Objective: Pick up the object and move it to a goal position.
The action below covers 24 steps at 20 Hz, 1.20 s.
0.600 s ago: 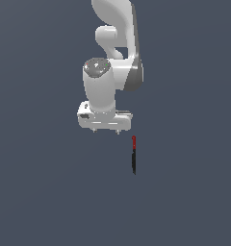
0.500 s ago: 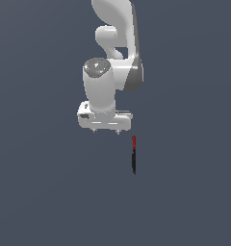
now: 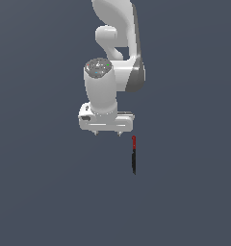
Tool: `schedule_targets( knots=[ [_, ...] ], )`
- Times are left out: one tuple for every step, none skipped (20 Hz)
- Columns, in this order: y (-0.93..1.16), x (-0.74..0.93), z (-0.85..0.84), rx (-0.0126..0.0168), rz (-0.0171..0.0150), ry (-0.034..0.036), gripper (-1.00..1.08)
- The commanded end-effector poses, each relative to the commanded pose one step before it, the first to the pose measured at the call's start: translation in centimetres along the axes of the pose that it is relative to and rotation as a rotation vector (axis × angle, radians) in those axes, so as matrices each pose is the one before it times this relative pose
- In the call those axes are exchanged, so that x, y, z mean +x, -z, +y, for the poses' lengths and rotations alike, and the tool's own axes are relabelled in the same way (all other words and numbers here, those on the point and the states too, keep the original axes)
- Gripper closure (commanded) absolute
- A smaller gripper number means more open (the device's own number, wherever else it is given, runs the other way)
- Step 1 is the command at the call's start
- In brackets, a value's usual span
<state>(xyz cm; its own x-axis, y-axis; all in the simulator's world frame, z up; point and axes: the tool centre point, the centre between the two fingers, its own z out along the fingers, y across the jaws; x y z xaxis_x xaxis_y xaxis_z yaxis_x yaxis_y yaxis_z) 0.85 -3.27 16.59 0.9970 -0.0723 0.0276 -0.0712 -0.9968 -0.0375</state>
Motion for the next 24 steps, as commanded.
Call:
schedule_targets(
  knots=[
    [-0.018,0.023,-0.018,0.00003,0.00036,0.00008,-0.92],
    [-0.053,0.017,-0.073,0.00000,0.00000,0.00000,-0.92],
    [-0.124,0.039,-0.131,-0.00057,-0.00037,-0.00012,-0.92],
    [-0.173,0.048,-0.188,-0.00076,-0.00055,-0.00025,-0.92],
    [-0.208,0.052,-0.241,-0.00071,-0.00059,-0.00033,-0.92],
    [-0.267,0.061,-0.294,-0.00110,-0.00093,-0.00055,-0.92],
    [-0.317,0.067,-0.349,-0.00129,-0.00110,-0.00067,-0.92],
    [-0.360,0.071,-0.406,-0.00139,-0.00117,-0.00072,-0.92],
    [-0.413,0.077,-0.466,-0.00158,-0.00129,-0.00078,-0.92],
    [-0.467,0.080,-0.529,-0.00175,-0.00139,-0.00084,-0.92],
    [-0.522,0.079,-0.590,-0.00197,-0.00154,-0.00094,-0.92],
    [-0.574,0.074,-0.654,-0.00211,-0.00163,-0.00101,-0.92],
    [-0.630,0.066,-0.718,-0.00230,-0.00174,-0.00110,-0.92],
    [-0.689,0.055,-0.785,-0.00249,-0.00184,-0.00118,-0.92],
    [-0.742,0.037,-0.854,-0.00256,-0.00186,-0.00121,-0.92],
    [-0.749,0.016,-0.859,-0.00257,-0.00183,-0.00122,-0.92],
    [-0.691,-0.006,-0.801,-0.00224,-0.00156,-0.00106,-0.92],
    [-0.643,-0.021,-0.738,-0.00212,-0.00146,-0.00101,-0.92],
    [-0.589,-0.034,-0.676,-0.00192,-0.00130,-0.00091,-0.92],
    [-0.529,-0.043,-0.615,-0.00160,-0.00107,-0.00077,-0.92],
    [-0.480,-0.047,-0.549,-0.00151,-0.00100,-0.00073,-0.92],
    [-0.424,-0.049,-0.485,-0.00131,-0.00086,-0.00064,-0.92],
    [-0.365,-0.049,-0.422,-0.00107,-0.00070,-0.00052,-0.92],
    [-0.302,-0.047,-0.360,-0.00076,-0.00049,-0.00037,-0.92]
  ],
)
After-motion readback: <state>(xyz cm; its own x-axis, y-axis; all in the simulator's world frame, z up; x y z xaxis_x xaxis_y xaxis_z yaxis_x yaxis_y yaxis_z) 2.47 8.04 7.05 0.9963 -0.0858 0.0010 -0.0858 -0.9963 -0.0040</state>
